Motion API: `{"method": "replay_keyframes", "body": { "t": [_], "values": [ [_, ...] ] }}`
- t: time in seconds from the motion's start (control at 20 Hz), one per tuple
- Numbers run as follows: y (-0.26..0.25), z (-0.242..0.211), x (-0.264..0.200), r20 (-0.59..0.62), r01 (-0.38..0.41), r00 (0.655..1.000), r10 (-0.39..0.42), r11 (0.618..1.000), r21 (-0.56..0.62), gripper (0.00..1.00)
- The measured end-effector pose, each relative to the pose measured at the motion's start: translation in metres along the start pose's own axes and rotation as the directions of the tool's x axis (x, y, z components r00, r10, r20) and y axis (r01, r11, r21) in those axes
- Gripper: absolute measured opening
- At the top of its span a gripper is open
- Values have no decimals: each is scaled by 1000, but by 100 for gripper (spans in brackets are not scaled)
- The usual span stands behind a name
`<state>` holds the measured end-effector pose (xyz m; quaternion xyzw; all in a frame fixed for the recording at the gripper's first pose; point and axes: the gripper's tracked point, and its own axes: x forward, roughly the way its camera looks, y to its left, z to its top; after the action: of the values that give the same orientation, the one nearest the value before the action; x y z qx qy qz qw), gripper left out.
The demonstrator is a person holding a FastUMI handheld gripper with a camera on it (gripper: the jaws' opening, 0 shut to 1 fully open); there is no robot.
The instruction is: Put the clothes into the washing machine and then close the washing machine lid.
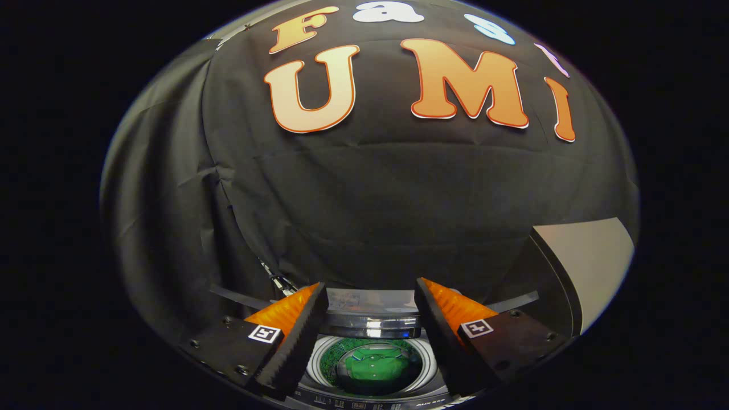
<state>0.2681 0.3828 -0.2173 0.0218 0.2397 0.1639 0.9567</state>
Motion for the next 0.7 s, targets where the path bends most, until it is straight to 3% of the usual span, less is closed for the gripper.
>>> {"method": "replay_keyframes", "body": {
  "t": [0.7],
  "values": [
    [4,-36,-12,-4,-21,1000,21,1000,-5,100]
  ]
}}
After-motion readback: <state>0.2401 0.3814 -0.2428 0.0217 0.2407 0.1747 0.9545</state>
